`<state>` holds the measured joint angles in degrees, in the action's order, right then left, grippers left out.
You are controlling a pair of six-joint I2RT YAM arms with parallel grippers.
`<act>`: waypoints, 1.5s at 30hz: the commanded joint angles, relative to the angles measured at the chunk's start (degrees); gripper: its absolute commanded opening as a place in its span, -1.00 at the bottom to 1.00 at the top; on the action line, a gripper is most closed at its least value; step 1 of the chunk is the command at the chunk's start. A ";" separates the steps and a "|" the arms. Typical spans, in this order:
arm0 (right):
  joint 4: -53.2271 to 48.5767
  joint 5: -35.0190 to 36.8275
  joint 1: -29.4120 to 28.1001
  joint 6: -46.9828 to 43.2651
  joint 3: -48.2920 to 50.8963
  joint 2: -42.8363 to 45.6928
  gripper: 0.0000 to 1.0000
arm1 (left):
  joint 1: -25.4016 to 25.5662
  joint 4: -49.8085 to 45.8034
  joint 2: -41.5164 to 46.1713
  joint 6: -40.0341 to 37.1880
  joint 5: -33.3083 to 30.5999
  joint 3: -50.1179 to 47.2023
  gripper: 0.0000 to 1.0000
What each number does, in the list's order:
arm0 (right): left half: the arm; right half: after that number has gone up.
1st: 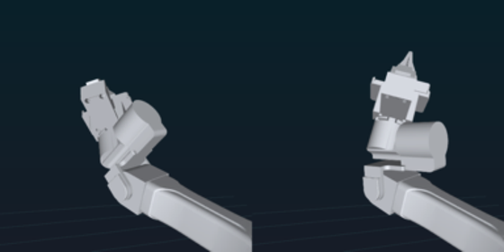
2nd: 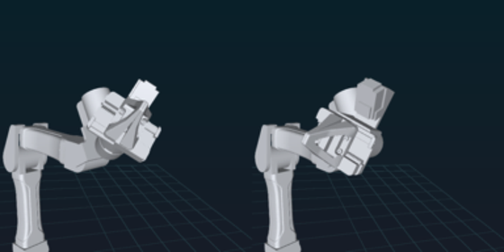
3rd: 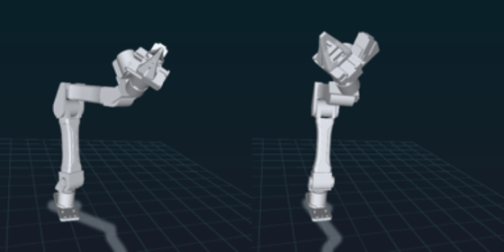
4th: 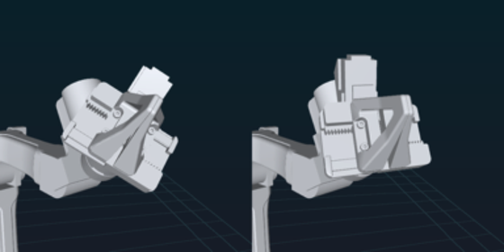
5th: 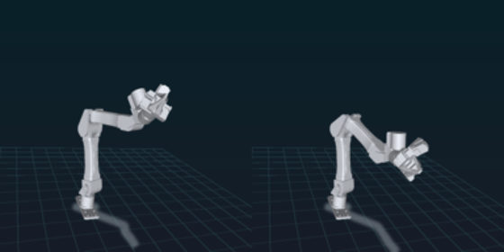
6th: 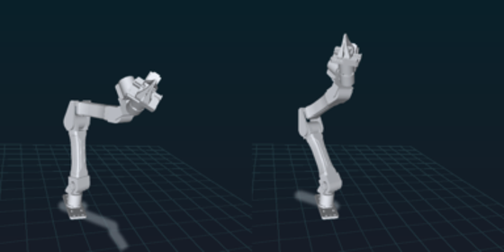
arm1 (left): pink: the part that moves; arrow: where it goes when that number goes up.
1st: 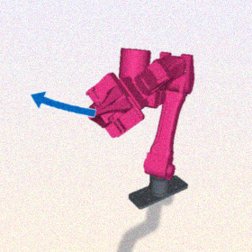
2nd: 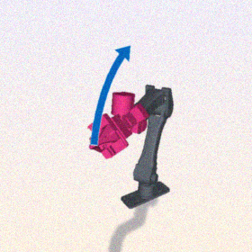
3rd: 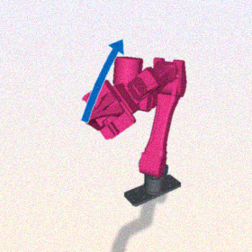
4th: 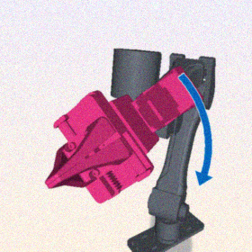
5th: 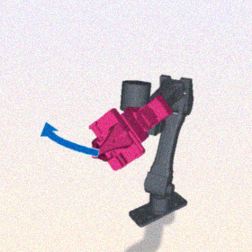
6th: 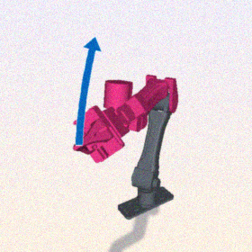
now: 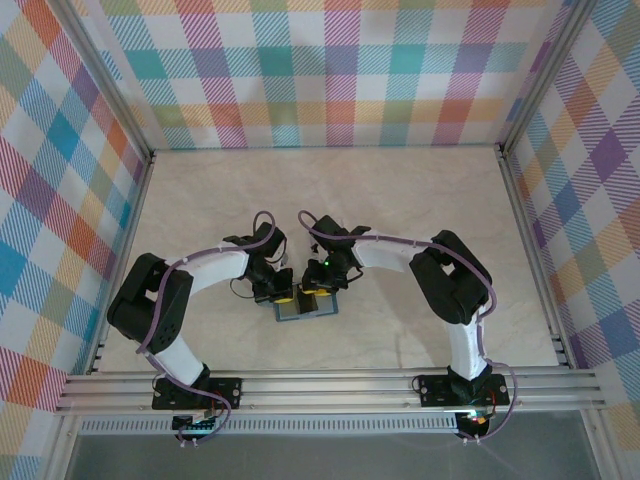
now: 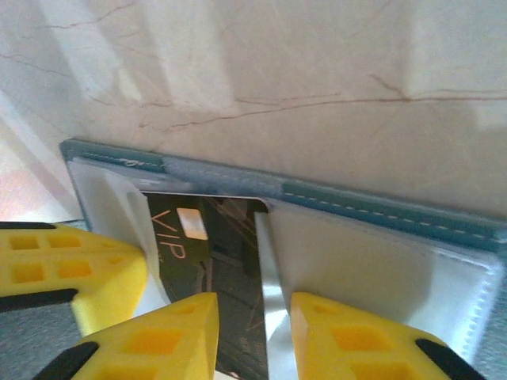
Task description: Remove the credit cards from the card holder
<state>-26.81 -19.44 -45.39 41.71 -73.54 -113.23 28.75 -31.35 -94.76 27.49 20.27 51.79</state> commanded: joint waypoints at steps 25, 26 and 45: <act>10.22 -10.33 0.30 1.88 3.90 -1.19 -0.52 | 0.25 -4.42 3.23 0.26 -2.61 1.26 -0.86; 10.36 -10.31 0.38 1.96 4.00 -1.28 -0.54 | 0.25 -4.36 3.07 0.25 -2.59 1.17 -0.86; -5.47 3.42 0.47 -2.95 -0.49 -1.44 -0.71 | 0.25 -5.25 -3.54 -2.35 -7.00 0.19 -0.91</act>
<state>-26.22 -20.73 -45.21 40.99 -72.51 -113.58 28.75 -33.93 -95.42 26.59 18.35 53.15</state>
